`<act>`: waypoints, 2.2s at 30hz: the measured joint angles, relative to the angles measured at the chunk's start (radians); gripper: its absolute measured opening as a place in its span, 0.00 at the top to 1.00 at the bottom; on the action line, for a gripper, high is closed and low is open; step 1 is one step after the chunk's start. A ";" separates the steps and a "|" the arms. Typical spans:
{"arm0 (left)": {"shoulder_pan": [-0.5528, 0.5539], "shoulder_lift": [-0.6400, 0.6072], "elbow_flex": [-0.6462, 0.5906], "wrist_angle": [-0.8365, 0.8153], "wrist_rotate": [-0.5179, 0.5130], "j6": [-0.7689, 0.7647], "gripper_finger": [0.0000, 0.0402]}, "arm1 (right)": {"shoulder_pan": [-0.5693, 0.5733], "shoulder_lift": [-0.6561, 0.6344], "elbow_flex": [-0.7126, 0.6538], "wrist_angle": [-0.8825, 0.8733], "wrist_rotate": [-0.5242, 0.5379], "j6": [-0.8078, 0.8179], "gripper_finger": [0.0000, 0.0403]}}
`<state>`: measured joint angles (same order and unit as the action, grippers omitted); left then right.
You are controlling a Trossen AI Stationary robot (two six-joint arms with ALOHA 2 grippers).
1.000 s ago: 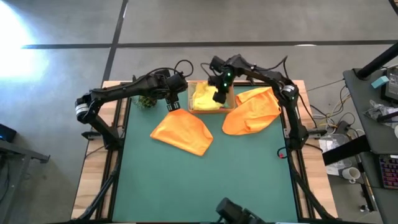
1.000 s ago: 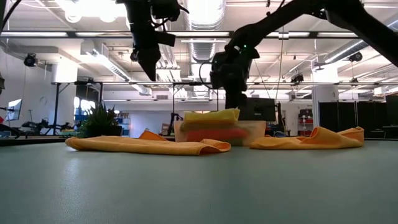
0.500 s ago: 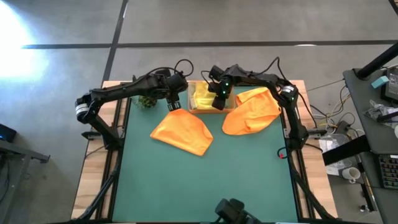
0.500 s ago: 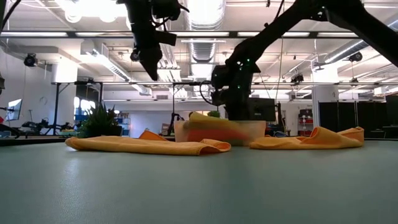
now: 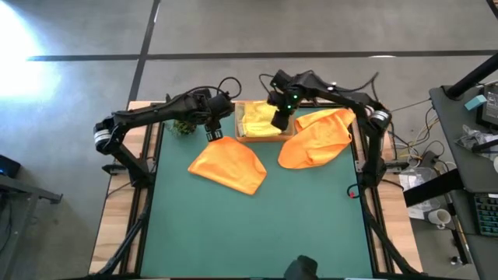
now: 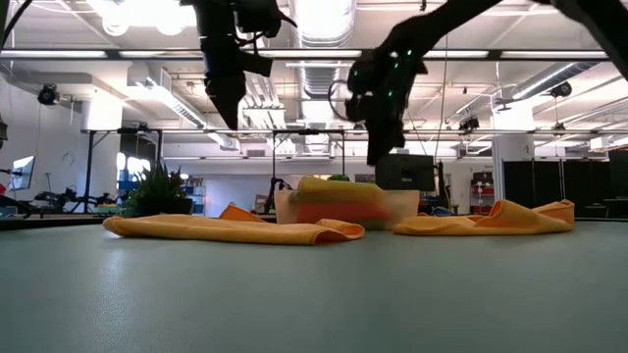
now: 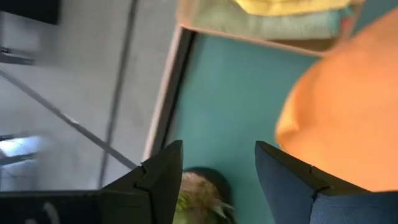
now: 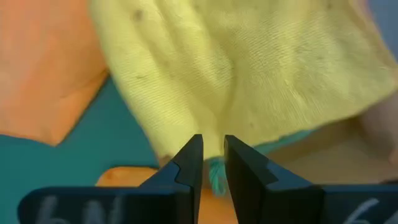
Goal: Fold microfiber towels
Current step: Fold the left orange microfiber towel
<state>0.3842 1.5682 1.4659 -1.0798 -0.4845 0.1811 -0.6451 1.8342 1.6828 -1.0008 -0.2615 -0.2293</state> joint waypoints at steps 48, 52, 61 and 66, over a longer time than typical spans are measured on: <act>0.066 0.045 -0.627 0.832 0.188 0.323 0.56 | 0.418 -0.271 -0.508 0.341 0.010 0.496 0.86; 0.066 0.045 -0.627 0.834 0.224 0.323 0.67 | 0.418 -0.261 -0.510 0.357 0.010 0.515 0.86; 0.066 0.041 -0.628 0.828 0.248 0.288 0.98 | 0.447 -0.237 -0.514 0.439 0.008 0.488 0.83; 0.057 -0.005 -0.626 0.776 0.270 0.217 0.99 | 0.491 -0.211 -0.514 0.509 0.021 0.418 0.75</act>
<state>0.4411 1.5635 0.8394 -0.3040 -0.2146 0.3984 -0.1544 1.6235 1.1685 -0.4914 -0.2410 0.1889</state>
